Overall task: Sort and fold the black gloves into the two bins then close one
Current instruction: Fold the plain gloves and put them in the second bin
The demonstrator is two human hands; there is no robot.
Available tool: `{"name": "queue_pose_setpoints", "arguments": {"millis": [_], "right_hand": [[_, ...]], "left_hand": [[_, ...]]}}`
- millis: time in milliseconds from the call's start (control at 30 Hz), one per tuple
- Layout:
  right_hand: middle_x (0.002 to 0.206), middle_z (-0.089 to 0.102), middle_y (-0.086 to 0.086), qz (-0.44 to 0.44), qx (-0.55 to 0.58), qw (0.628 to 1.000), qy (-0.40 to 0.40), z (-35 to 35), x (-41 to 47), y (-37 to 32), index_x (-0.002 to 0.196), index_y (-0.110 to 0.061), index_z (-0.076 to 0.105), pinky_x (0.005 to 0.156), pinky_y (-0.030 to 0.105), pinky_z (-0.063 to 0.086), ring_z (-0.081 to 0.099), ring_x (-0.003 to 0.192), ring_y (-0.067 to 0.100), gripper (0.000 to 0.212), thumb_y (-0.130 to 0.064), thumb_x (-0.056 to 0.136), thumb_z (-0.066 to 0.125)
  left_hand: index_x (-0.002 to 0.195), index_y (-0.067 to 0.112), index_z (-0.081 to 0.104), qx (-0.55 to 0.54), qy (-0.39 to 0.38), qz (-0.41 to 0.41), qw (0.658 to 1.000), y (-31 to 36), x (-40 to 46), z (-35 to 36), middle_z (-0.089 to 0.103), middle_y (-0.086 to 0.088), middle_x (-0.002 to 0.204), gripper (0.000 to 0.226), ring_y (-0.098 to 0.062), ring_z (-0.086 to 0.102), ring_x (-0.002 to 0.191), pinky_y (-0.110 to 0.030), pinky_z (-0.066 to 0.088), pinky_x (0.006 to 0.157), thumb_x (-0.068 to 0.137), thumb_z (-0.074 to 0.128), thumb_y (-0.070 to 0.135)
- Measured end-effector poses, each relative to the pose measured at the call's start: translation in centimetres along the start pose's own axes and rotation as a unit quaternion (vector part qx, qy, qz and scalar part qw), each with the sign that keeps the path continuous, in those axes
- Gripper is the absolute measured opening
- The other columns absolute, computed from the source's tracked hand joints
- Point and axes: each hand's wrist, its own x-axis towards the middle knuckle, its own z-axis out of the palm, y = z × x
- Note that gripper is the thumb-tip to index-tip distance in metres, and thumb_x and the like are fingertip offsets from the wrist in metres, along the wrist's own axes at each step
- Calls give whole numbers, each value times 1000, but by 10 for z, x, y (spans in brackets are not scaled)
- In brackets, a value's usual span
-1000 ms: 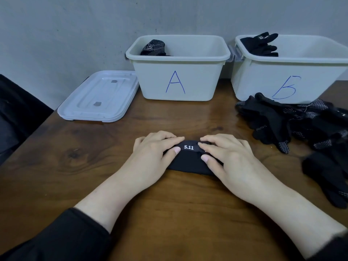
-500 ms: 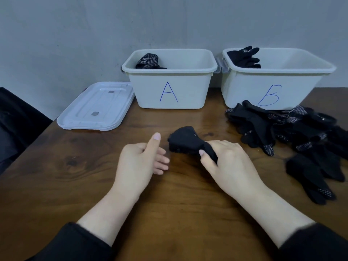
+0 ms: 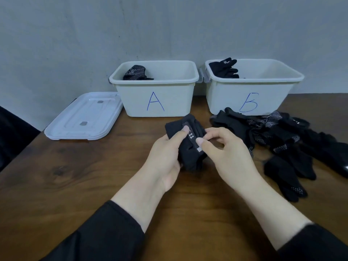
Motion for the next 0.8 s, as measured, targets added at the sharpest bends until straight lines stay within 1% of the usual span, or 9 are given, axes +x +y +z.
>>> {"name": "queue_pose_setpoints", "arguments": {"millis": [100,200,267,333,467,533,600,700,800], "right_hand": [[113,73,-11,83,114,988,-65,-23,14,-6,128,-29,58,91,32,56,70,104,7,50,-35,85,80],[105,78,-3,88,134,979,-124,-45,20,-17,124,-23,68,83,30,59,75,98,14,33,-23,91,74],[100,79,2,95,138,981,-102,-54,24,-18,116,-18,72,80,30,61,76,95,19,24,-15,92,73],[100,79,7,115,156,977,-86,-62,30,-15,114,-13,72,86,39,61,76,95,25,22,-10,92,72],[103,78,9,126,145,981,-41,-98,49,-9,111,-11,73,93,48,58,76,96,28,20,-9,91,72],[105,78,7,109,111,988,-11,-128,63,-9,111,-13,75,92,46,58,76,96,28,20,-12,91,73],[103,78,9,105,102,989,15,-160,80,-13,111,-11,75,80,40,61,76,92,30,19,-10,93,69],[104,77,14,94,54,992,68,-207,121,-19,112,-4,72,76,29,63,76,91,26,19,-9,94,66],[106,76,17,94,-26,994,47,-235,175,-23,110,-4,72,90,38,60,75,95,26,20,-14,93,70]], "left_hand": [[123,13,69,33,-13,2,999,4,3,13,75,-11,114,30,-30,72,108,-53,54,100,98,65,30],[115,16,74,77,-24,23,997,6,9,29,77,-9,108,25,-30,74,101,-52,57,94,96,68,31],[110,16,75,116,-15,51,992,7,16,40,78,-8,103,23,-28,75,96,-53,59,90,93,72,31],[106,17,76,165,-12,84,983,9,27,51,78,-4,99,22,-24,76,92,-52,61,87,91,74,32],[91,18,72,274,-11,190,943,14,55,68,73,3,86,33,-7,69,84,-29,56,79,94,62,50],[92,28,69,361,25,266,893,18,75,68,70,12,88,28,1,63,87,-16,46,77,96,55,51],[111,31,69,460,44,347,816,23,95,66,67,18,106,26,5,57,103,-10,40,87,98,52,46],[134,19,62,590,41,450,669,25,132,69,59,3,134,47,-14,48,128,-30,32,108,100,45,46],[139,16,58,666,48,443,599,29,155,80,54,-5,144,60,-23,44,139,-42,24,116,95,37,52]]}}
